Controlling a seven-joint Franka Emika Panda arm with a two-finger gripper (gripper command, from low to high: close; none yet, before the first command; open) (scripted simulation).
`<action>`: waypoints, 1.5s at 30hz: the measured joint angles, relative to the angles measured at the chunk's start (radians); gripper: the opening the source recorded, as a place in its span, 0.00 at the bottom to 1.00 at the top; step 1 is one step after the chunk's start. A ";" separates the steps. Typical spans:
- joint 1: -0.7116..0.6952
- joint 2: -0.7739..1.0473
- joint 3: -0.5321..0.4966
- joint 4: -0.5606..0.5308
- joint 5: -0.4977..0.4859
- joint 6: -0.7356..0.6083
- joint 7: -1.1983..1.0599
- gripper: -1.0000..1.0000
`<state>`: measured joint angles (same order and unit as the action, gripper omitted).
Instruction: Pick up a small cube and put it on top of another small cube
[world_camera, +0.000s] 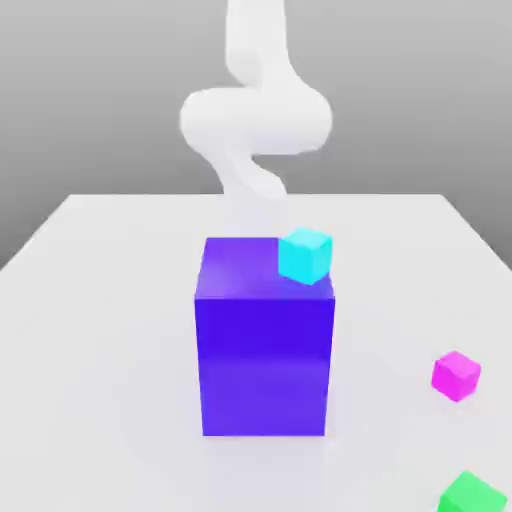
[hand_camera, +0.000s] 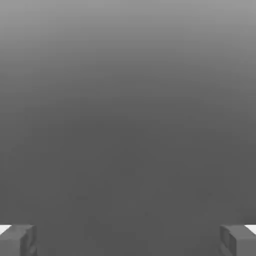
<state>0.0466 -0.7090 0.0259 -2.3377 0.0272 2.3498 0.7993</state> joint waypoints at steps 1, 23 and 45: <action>0.020 0.039 0.012 -0.016 0.011 0.021 0.000 0.50; 0.400 0.849 0.300 -0.334 -0.170 0.466 0.293 0.50; 0.424 0.879 0.231 -0.255 -0.145 0.406 0.165 0.00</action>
<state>0.4709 0.1703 0.2568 -2.5929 -0.1175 2.7556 0.9639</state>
